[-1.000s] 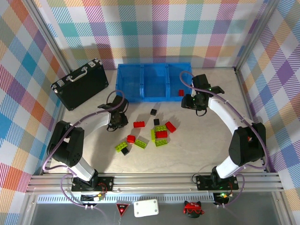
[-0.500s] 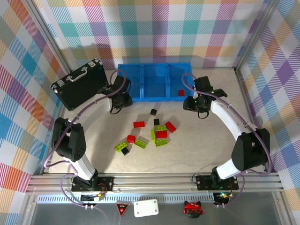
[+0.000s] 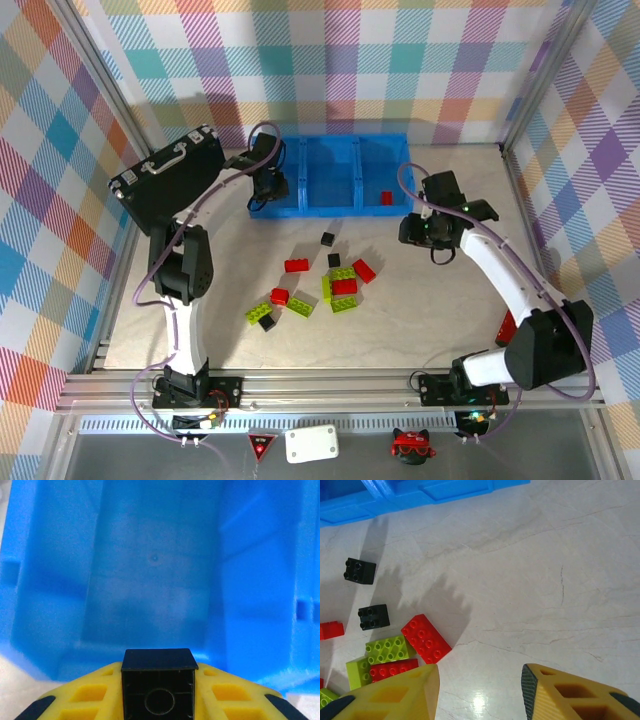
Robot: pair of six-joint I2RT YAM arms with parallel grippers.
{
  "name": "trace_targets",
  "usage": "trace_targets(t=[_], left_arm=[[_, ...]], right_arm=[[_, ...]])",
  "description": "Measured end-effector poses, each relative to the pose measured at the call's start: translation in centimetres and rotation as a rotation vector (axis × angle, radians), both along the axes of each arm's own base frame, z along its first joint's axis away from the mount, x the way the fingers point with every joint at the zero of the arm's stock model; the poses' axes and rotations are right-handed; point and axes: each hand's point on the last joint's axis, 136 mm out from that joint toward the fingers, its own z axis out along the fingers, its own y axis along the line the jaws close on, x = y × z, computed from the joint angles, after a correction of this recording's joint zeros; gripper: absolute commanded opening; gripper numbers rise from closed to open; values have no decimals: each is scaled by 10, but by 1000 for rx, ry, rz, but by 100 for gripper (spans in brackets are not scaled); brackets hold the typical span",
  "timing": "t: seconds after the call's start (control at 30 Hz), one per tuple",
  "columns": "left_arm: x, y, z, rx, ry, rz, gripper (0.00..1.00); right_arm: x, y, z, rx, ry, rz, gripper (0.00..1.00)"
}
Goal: Sort the legos into containers by color
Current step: Place the lego in the container.
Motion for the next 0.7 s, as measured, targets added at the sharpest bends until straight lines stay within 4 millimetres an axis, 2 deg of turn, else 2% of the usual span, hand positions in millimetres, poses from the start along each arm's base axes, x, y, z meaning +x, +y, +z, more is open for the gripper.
trace_targets(t=[0.17, 0.4, 0.53, 0.6, 0.7], left_arm=[[18, 8, -18, 3, 14, 9, 31], [31, 12, -44, 11, 37, 8, 31], [30, 10, -56, 4, 60, 2, 37], [30, 9, -58, 2, 66, 1, 44], [30, 8, -57, -3, 65, 0, 46]], right_arm=[[-11, -7, 4, -9, -3, -20, 49], [-18, -11, 3, -17, 5, -32, 49], [-19, -11, 1, -18, 14, -43, 49], [-19, -12, 0, -16, 16, -47, 49], [-20, -12, 1, -17, 19, -46, 49]])
